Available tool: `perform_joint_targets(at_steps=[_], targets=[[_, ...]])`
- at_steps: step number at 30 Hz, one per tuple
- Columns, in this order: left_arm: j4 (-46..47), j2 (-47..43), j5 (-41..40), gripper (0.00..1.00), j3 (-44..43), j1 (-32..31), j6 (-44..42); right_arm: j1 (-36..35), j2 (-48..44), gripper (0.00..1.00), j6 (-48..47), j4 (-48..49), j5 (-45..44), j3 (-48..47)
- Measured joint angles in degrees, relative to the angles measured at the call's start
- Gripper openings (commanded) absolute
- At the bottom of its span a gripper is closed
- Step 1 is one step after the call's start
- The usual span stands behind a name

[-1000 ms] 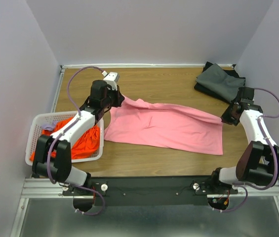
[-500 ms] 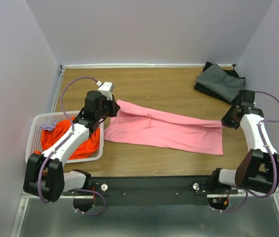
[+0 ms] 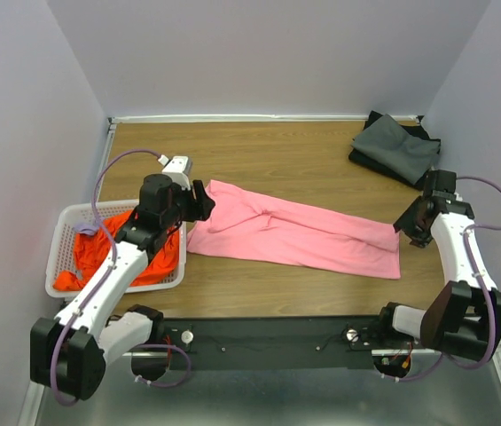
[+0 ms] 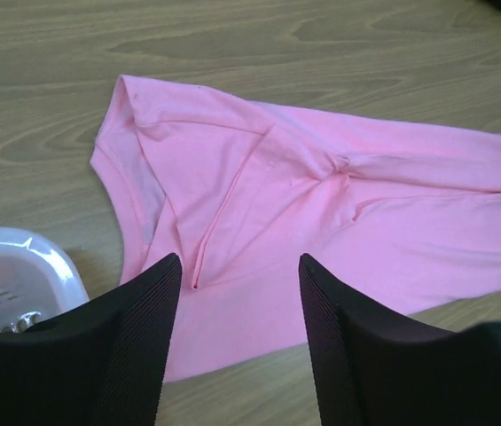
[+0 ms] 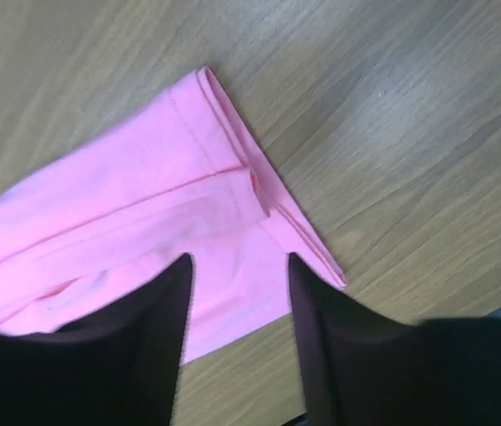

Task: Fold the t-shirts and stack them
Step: Fold the tshirt

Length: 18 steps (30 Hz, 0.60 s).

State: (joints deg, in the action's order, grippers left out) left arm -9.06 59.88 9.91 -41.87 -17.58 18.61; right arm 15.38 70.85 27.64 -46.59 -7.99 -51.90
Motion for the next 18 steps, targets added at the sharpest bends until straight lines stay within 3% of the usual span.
perform_joint_targets(at_steps=[7, 18], targets=[[-1.49, -2.73, -0.15, 0.67, -1.79, 0.0, 1.95, 0.0, -2.34, 0.68, 0.44, 0.26, -0.13, -0.7], [0.39, 19.87, -0.17, 0.68, -12.15, -0.13, 2.64, 0.0, 14.08, 0.61, 0.42, 7.23, 2.49, -2.05]])
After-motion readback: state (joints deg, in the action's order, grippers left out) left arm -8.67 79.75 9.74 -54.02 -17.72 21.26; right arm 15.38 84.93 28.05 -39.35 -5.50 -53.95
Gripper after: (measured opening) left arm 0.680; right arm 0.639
